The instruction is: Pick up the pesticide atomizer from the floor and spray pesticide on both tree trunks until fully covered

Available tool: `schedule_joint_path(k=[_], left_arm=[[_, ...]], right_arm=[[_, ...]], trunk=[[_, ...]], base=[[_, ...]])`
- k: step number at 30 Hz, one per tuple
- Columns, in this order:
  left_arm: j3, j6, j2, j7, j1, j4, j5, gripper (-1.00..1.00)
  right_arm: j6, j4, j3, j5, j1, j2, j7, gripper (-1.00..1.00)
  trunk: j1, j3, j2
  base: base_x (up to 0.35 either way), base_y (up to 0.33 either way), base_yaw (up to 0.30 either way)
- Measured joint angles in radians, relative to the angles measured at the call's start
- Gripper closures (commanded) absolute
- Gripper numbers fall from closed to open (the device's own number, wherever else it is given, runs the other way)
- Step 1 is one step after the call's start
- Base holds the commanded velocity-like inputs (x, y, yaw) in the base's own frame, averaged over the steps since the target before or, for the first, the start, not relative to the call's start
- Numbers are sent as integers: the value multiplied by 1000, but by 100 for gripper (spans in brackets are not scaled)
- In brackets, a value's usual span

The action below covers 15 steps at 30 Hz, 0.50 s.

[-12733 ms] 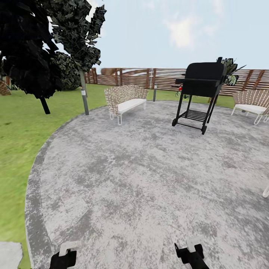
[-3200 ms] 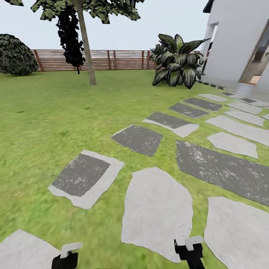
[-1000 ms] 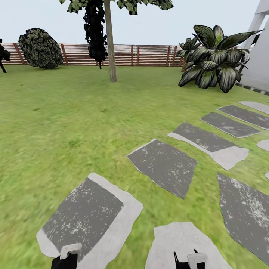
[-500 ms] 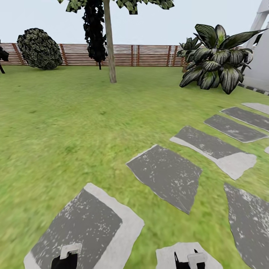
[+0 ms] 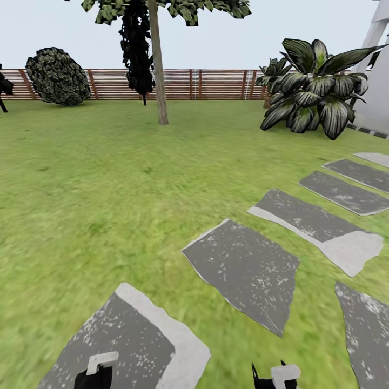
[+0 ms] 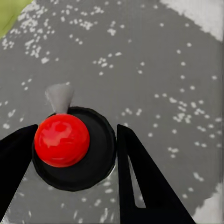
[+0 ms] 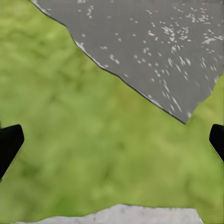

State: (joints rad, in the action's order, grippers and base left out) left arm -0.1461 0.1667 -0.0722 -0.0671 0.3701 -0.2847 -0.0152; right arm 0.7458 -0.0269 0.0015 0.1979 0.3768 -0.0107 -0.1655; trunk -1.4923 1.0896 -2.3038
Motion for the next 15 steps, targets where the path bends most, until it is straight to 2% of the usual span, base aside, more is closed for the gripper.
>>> schedule_joint_path(k=[15], left_arm=[[0, 0, 0, -1, 0, 0, 0, 100]], right_arm=[[0, 0, 0, 0, 0, 0, 0, -100]], trunk=[[0, 0, 0]], base=[[334, 0, 0]])
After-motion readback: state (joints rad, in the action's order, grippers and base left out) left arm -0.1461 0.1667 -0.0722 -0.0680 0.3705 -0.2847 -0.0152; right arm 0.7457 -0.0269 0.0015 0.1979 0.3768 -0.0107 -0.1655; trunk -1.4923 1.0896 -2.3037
